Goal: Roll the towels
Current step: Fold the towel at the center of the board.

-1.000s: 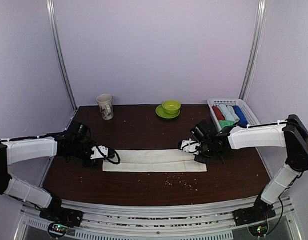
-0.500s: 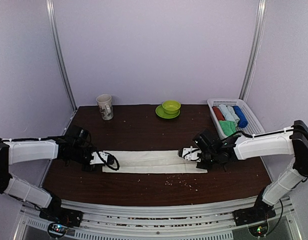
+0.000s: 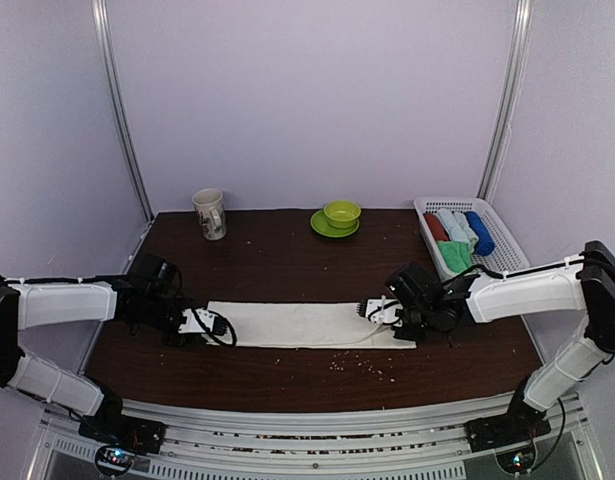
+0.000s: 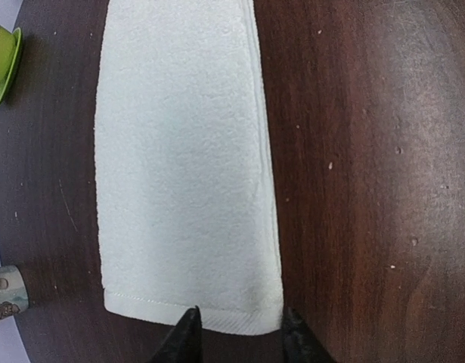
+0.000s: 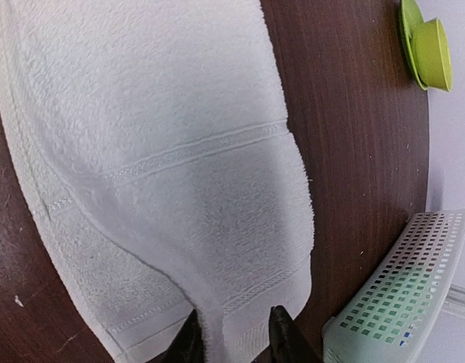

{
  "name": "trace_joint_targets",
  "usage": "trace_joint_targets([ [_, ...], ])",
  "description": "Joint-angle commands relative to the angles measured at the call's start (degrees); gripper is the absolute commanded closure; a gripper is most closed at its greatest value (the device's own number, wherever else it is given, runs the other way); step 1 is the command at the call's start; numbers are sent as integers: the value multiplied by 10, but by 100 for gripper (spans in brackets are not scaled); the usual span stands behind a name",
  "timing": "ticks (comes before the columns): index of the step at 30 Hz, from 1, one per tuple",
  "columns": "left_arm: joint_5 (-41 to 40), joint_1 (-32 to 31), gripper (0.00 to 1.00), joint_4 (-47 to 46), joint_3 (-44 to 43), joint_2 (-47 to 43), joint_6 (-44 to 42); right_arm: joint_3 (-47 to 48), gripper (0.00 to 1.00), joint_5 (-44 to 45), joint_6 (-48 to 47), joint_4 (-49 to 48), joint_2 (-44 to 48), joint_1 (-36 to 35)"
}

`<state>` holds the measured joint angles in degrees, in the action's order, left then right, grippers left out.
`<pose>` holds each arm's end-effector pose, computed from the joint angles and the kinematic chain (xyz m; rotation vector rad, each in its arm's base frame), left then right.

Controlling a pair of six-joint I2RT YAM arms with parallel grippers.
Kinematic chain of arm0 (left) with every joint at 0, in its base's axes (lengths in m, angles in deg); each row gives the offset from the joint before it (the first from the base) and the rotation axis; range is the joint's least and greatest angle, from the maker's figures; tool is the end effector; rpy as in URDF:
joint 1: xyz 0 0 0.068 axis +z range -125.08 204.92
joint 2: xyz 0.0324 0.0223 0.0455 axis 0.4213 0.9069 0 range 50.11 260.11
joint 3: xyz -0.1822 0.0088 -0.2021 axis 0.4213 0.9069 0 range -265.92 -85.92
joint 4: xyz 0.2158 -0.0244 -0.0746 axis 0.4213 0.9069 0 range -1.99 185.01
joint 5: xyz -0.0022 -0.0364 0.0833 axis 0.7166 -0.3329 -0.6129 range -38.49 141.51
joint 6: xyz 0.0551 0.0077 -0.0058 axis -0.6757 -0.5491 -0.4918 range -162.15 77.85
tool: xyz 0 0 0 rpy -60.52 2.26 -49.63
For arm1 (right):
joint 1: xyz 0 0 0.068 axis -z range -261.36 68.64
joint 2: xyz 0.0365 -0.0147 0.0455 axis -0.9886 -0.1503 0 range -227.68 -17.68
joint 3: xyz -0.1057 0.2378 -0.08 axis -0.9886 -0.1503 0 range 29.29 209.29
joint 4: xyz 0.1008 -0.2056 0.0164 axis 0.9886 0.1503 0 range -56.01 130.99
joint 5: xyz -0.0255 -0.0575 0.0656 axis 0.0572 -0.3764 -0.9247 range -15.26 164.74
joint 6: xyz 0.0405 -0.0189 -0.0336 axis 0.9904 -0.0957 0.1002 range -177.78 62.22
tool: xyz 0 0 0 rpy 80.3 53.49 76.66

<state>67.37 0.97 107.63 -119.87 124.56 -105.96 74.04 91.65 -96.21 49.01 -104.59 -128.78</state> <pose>0.1821 -0.0925 0.1798 1.8421 1.7784 -0.1022 0.1857 0.1856 0.1864 -1.6432 1.9293 -0.3168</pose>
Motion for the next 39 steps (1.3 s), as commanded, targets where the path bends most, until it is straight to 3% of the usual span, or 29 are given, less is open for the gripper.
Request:
trace_joint_targets([
  [1,-6,4,57,7,-1,-1,-12,19,69,14,17,40,-5,-4],
  [9,-16,4,31,53,-25,-28,-33,47,49,28,79,130,28,-6],
  [18,-33,13,13,53,-73,-34,-18,56,32,78,152,185,105,-6],
  [19,-28,15,12,53,-81,-30,-12,60,27,76,156,191,118,-6],
  [20,-24,17,10,51,-89,-27,-3,64,11,73,160,196,130,-5],
  [21,-19,19,9,48,-96,-23,4,68,1,65,160,201,144,-6],
  [28,-32,19,2,-22,-141,33,94,51,0,89,218,108,195,-5],
  [32,-69,18,2,-55,-176,86,161,102,0,86,355,112,128,2],
  [34,-93,18,2,-82,-180,100,190,124,0,30,430,118,94,14],
  [39,-126,19,2,-122,-183,125,234,102,0,-19,597,85,55,27],
])
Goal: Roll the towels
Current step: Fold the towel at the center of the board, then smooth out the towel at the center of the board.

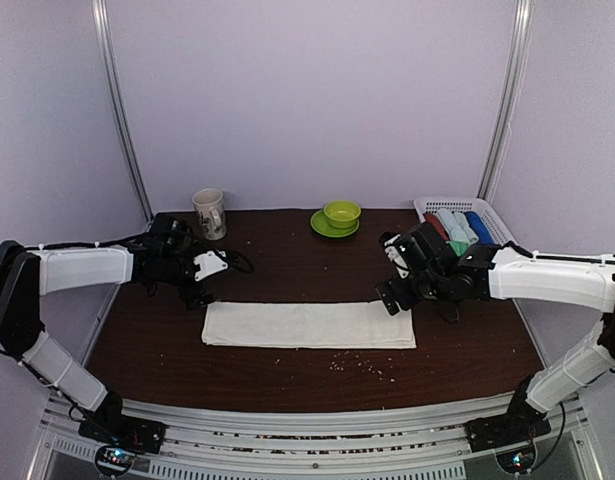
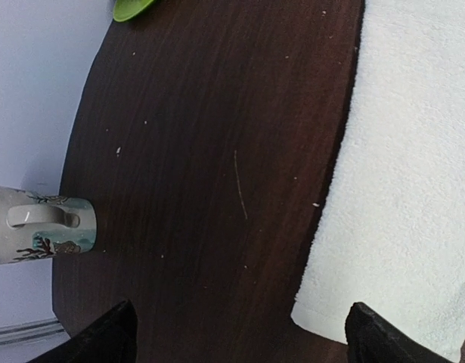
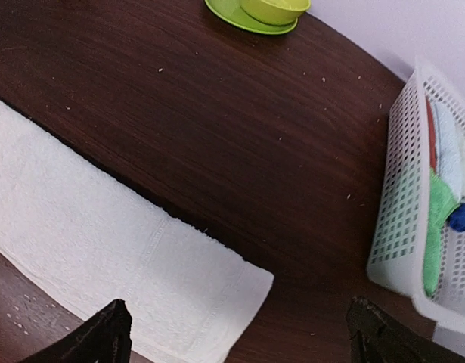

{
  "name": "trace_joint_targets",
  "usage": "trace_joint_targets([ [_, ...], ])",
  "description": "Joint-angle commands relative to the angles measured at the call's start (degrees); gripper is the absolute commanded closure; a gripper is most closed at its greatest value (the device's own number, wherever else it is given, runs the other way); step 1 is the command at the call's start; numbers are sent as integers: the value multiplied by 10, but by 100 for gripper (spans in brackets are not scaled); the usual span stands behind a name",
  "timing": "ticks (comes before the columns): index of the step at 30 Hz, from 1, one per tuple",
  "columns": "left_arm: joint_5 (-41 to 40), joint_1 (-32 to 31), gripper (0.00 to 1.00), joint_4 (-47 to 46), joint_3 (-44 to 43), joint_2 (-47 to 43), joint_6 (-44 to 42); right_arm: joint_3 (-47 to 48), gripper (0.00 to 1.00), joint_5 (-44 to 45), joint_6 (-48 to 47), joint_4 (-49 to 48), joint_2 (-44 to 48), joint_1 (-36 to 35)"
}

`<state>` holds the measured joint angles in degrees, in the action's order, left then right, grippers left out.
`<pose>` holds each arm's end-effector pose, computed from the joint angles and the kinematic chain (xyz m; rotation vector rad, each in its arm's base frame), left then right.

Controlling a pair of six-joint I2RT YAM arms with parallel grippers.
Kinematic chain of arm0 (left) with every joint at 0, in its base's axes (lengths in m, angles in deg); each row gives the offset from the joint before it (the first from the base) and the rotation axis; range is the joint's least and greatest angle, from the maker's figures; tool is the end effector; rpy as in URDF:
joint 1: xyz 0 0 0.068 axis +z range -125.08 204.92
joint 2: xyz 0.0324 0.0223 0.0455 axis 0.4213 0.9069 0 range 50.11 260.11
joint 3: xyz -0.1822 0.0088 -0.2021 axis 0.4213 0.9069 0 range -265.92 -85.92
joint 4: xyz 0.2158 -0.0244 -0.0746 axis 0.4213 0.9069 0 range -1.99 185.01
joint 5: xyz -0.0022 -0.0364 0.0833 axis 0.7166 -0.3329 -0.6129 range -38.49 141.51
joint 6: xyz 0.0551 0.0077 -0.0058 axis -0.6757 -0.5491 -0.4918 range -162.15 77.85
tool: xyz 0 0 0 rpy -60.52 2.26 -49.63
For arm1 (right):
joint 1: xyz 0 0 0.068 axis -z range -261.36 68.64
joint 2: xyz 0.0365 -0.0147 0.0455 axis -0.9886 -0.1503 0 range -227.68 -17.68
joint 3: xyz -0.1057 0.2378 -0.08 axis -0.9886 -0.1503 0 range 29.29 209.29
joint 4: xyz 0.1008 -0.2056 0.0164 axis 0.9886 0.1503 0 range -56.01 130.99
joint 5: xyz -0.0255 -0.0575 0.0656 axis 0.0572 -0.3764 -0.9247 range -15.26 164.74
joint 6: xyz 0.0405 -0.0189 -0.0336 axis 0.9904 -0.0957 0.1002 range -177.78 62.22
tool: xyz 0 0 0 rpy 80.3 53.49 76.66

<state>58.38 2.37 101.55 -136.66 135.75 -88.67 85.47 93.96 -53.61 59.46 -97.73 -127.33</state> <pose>0.2583 -0.1124 0.2208 1.4103 1.9527 0.0485 0.1921 0.1806 0.2588 -0.7051 2.2620 0.0086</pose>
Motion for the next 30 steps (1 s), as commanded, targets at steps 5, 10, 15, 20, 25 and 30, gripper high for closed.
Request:
trace_joint_targets([
  [5,-52,2,5,-88,-8,24,81,-113,9,-97,277,-89,46,60],
  [10,-71,-15,5,-112,4,39,84,-211,16,-172,358,-154,103,93],
  [15,-90,-43,5,-147,39,44,79,-270,23,-220,404,-218,114,98],
  [20,-103,-66,5,-160,62,40,74,-295,28,-234,425,-254,107,101],
  [25,-111,-73,5,-163,66,57,70,-298,30,-231,430,-269,84,105],
  [30,-121,-79,5,-173,67,71,67,-300,34,-242,432,-306,41,108],
])
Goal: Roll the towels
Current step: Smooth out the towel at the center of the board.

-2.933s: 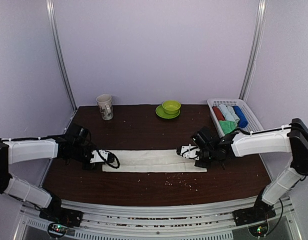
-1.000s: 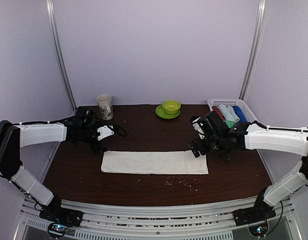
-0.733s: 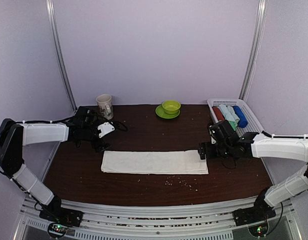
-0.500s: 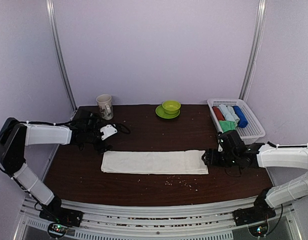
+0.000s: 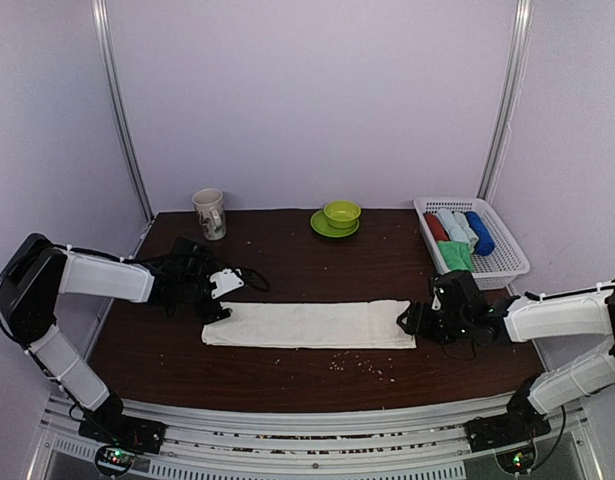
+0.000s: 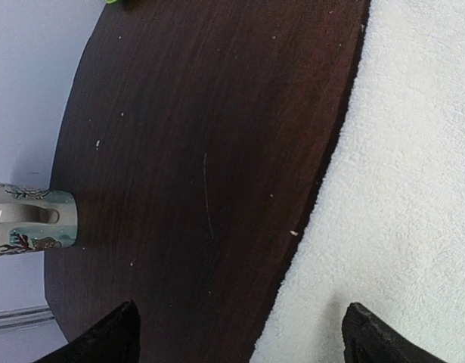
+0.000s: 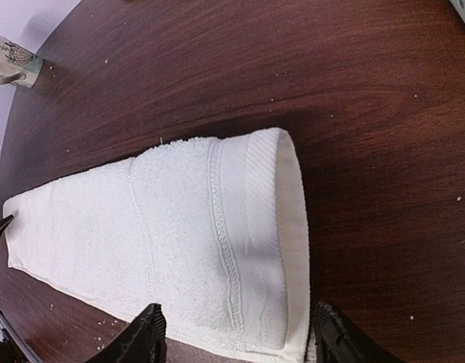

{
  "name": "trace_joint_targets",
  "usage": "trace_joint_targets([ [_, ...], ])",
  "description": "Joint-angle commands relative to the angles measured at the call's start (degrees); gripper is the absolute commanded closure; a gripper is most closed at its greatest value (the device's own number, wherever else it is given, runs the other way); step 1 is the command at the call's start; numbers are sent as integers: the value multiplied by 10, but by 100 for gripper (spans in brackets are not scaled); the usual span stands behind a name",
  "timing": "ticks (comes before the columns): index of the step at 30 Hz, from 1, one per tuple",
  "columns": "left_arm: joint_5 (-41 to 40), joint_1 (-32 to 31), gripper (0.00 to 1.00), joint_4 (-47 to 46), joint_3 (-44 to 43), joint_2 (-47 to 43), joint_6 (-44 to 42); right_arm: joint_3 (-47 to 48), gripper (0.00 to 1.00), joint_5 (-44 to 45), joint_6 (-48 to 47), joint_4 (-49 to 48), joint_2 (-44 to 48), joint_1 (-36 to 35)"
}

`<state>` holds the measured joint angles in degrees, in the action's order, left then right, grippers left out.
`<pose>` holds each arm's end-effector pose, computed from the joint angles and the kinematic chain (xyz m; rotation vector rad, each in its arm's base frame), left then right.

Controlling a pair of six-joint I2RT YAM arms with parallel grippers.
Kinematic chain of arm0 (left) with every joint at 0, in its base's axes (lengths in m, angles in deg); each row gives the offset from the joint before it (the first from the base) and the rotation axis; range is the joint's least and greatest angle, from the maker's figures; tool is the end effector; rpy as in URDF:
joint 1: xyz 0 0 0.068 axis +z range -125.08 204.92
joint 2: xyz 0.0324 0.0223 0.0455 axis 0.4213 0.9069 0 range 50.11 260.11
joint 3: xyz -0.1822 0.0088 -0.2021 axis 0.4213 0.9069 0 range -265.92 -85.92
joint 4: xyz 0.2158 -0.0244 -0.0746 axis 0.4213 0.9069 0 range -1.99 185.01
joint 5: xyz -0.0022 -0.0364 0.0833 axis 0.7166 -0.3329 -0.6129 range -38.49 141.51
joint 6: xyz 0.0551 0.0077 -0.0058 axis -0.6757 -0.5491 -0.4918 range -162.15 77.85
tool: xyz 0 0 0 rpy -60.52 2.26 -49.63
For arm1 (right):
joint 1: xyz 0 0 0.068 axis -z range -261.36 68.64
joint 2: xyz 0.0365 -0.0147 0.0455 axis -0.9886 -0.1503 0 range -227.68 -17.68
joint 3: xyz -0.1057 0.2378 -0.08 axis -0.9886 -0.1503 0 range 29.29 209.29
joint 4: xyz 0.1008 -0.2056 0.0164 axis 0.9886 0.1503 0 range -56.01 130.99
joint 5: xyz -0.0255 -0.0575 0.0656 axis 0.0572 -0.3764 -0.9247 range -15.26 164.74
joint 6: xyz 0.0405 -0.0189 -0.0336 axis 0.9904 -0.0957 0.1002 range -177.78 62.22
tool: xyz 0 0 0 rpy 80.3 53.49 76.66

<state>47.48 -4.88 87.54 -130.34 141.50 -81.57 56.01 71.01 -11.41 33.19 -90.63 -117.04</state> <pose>0.2543 -0.1426 0.1822 1.3274 1.9826 0.1636 0.1697 0.1250 0.1746 0.1993 2.4894 0.7331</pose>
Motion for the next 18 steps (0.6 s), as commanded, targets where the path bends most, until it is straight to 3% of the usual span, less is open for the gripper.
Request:
trace_joint_targets([
  [1,-13,-7,5,-33,4,14,-4,-5,35,-17,11,-48,-40,6],
  [9,-12,-11,5,-33,5,16,-5,1,46,-32,11,-61,-62,8],
  [18,-12,-15,6,-31,4,20,-6,1,47,-8,2,-22,-30,8],
])
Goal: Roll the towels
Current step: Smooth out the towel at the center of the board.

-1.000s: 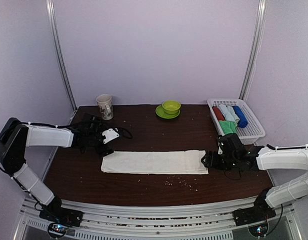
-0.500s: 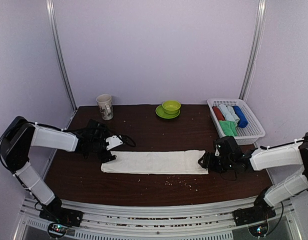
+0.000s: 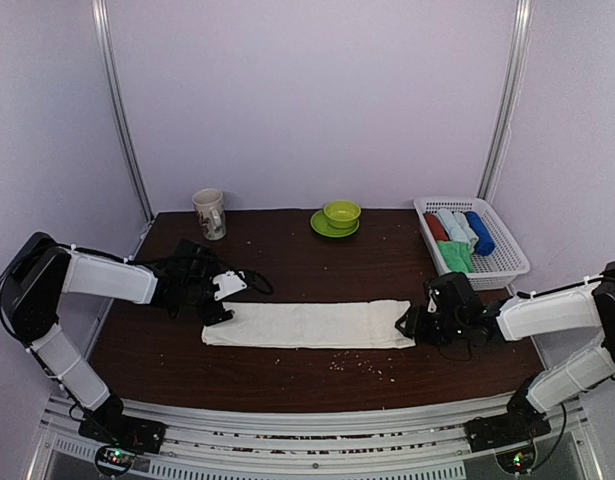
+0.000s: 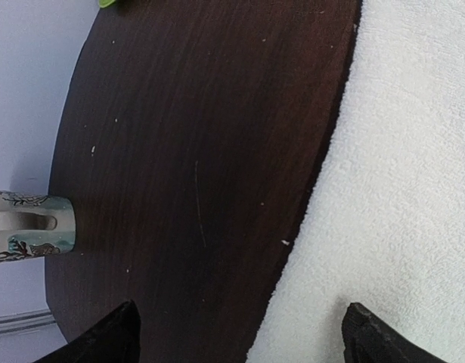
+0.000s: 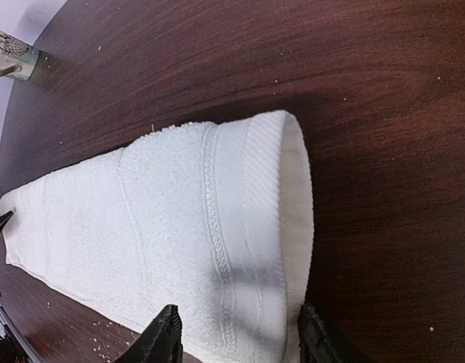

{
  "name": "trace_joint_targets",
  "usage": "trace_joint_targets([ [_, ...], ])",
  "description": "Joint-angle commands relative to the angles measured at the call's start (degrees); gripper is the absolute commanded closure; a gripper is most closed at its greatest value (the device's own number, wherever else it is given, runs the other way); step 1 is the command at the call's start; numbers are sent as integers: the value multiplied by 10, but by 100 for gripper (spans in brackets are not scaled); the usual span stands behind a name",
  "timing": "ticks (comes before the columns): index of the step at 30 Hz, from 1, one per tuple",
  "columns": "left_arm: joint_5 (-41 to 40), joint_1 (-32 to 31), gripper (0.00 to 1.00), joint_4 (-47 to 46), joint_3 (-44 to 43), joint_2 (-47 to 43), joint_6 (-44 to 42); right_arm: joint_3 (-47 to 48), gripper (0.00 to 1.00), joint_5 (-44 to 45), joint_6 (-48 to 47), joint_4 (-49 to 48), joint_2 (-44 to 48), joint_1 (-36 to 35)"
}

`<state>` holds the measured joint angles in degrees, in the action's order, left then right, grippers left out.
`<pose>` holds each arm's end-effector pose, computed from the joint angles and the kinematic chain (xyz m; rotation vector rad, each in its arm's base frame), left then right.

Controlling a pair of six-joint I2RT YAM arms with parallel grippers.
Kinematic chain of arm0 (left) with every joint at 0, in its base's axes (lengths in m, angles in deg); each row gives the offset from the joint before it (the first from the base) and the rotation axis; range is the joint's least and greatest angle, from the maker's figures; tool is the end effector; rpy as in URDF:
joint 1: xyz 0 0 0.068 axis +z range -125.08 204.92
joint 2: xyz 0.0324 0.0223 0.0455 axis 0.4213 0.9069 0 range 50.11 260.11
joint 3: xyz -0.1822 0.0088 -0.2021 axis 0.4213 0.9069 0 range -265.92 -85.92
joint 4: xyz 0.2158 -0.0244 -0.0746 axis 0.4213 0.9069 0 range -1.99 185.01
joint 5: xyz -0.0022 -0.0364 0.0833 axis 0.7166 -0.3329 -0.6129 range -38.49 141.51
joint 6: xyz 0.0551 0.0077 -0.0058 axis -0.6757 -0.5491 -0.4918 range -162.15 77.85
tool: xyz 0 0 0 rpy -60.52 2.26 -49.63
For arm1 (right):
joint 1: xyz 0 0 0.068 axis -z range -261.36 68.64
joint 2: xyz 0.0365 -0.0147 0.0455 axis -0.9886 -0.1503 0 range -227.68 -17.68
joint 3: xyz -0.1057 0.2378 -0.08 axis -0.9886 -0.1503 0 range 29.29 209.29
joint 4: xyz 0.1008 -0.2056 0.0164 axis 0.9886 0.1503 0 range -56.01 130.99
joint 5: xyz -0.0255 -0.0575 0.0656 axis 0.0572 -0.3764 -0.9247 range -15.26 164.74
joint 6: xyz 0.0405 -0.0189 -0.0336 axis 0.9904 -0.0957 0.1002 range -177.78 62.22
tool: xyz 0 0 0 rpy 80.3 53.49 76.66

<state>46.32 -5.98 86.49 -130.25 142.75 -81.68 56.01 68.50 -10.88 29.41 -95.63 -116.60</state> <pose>0.2541 -0.1481 0.1773 1.3432 1.9776 0.1794 0.1779 0.1309 0.1628 0.2026 2.5257 0.7655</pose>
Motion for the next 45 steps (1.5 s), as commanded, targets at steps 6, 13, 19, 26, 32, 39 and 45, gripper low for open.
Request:
trace_joint_targets([
  [6,-1,-6,5,-18,3,12,-4,9,45,27,-16,37,21,4],
  [13,-1,-7,5,-17,2,15,-4,2,43,6,-17,2,0,3],
  [19,-1,-7,6,-16,3,16,-4,-7,46,2,-14,-15,-4,4],
  [26,-1,-9,6,-15,1,21,-5,-10,58,-3,-13,-14,6,4],
  [32,-2,-9,6,-13,1,20,-5,-29,57,-19,4,-26,24,4],
  [39,-1,-11,6,-13,0,19,-5,-65,57,-34,22,-54,67,6],
  [45,-1,-11,6,-12,0,19,-6,-82,54,-41,30,-98,49,16],
])
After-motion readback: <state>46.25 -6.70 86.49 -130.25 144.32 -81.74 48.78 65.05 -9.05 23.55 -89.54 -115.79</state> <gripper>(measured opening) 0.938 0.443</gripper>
